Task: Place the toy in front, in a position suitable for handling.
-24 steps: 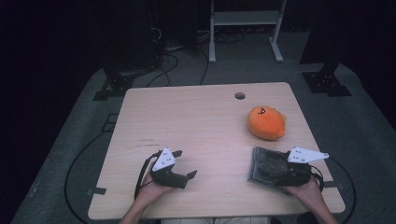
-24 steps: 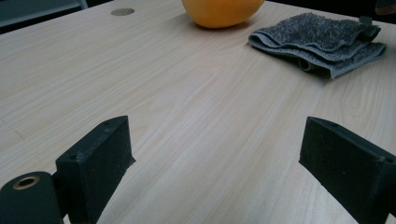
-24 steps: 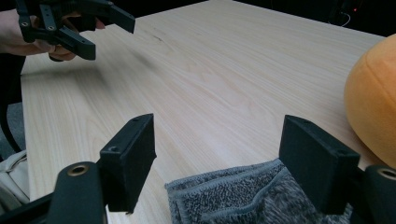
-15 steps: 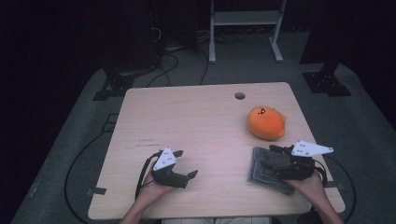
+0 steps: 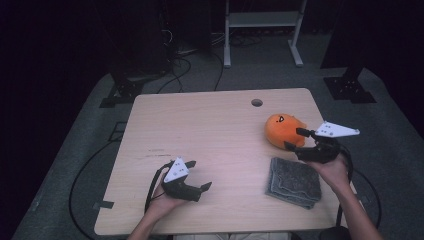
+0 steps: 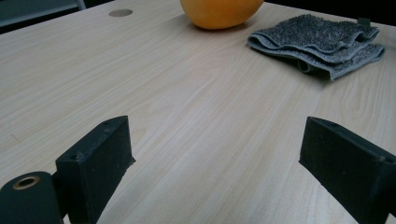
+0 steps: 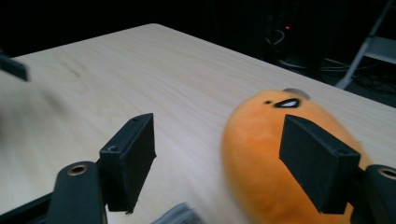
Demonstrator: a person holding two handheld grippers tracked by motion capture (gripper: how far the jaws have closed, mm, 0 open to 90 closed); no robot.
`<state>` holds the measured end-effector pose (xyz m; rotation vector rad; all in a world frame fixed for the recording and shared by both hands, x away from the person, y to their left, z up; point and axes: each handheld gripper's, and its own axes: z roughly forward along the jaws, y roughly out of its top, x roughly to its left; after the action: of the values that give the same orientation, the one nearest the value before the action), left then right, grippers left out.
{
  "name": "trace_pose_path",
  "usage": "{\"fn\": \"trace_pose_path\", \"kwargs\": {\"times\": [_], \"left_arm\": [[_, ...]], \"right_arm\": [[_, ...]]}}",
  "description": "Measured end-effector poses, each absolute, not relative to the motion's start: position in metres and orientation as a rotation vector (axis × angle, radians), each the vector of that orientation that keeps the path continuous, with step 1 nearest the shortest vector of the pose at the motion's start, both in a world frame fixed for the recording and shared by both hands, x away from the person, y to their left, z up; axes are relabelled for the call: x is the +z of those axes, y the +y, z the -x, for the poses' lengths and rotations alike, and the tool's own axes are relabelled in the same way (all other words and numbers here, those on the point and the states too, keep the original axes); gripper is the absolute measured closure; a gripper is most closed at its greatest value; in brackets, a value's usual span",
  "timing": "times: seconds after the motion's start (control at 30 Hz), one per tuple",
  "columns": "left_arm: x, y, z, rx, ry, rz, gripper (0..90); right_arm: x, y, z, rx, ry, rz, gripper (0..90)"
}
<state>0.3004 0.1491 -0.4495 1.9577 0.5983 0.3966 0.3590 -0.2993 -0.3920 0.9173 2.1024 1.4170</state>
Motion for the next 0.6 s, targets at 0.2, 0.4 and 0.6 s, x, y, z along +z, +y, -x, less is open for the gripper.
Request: {"fn": "trace_pose_path", "kwargs": {"times": [0.2,0.4,0.6], "left_arm": [[-0.45,0.149,-0.301,0.395,0.599,-1.959,8.5],[-0.45,0.148,-0.301,0.394,0.594,-1.962,8.5],[-0.45,0.147,-0.301,0.393,0.592,-1.963,8.5]], "right_arm": [[-0.391,-0.305,-0.388,1.384,2.035,-0.984,25.8],[-0.409,-0.308,-0.408,1.357,2.004,-1.076,25.8],[-0.424,-0.306,-0.421,1.319,1.989,-1.138,28.0]]}}
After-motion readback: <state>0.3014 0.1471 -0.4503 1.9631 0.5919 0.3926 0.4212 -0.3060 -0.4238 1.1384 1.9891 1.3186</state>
